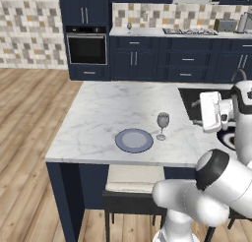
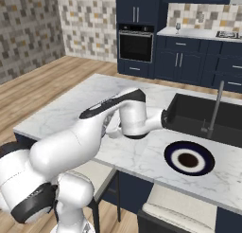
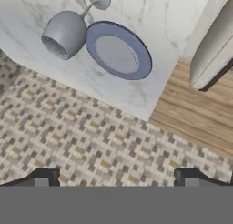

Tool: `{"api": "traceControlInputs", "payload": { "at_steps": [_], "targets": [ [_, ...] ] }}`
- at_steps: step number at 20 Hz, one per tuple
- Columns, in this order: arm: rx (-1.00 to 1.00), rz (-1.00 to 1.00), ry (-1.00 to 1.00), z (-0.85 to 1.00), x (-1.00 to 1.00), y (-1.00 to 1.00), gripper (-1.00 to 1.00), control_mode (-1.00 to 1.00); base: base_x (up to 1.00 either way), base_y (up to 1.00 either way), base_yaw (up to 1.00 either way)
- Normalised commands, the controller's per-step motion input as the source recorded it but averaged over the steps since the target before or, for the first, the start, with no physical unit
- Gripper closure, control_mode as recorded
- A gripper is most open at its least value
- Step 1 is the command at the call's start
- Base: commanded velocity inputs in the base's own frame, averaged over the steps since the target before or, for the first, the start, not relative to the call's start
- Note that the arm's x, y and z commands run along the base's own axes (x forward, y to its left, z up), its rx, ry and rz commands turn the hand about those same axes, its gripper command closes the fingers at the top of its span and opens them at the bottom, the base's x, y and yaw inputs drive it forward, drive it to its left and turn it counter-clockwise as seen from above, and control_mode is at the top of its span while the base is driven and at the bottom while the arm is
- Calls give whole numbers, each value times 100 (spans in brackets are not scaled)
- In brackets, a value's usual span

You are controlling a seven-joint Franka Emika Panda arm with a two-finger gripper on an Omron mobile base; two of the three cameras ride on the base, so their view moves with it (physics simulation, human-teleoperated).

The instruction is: Retrieve the wine glasses from the counter and place one next to each plate.

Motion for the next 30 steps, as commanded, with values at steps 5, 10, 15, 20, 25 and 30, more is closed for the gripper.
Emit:
{"api": "traceControlInputs", "payload": {
  "at_steps": [5,10,15,20,25,30],
  "targets": [
    [1,18,-9,97,-67,27,-100,-100,0,0,0],
    [0,10,-27,76,-97,8,-100,-100,0,0,0],
    [0,1,-27,34,-80,9,-100,100,-20,9,0],
    [0,0,0,0,0,0,-100,100,-60,95,-9],
    [0,0,0,0,0,0,-100,100,-23,100,-17],
    [0,0,0,0,0,0,-100,100,-1,100,-13]
  ]
}}
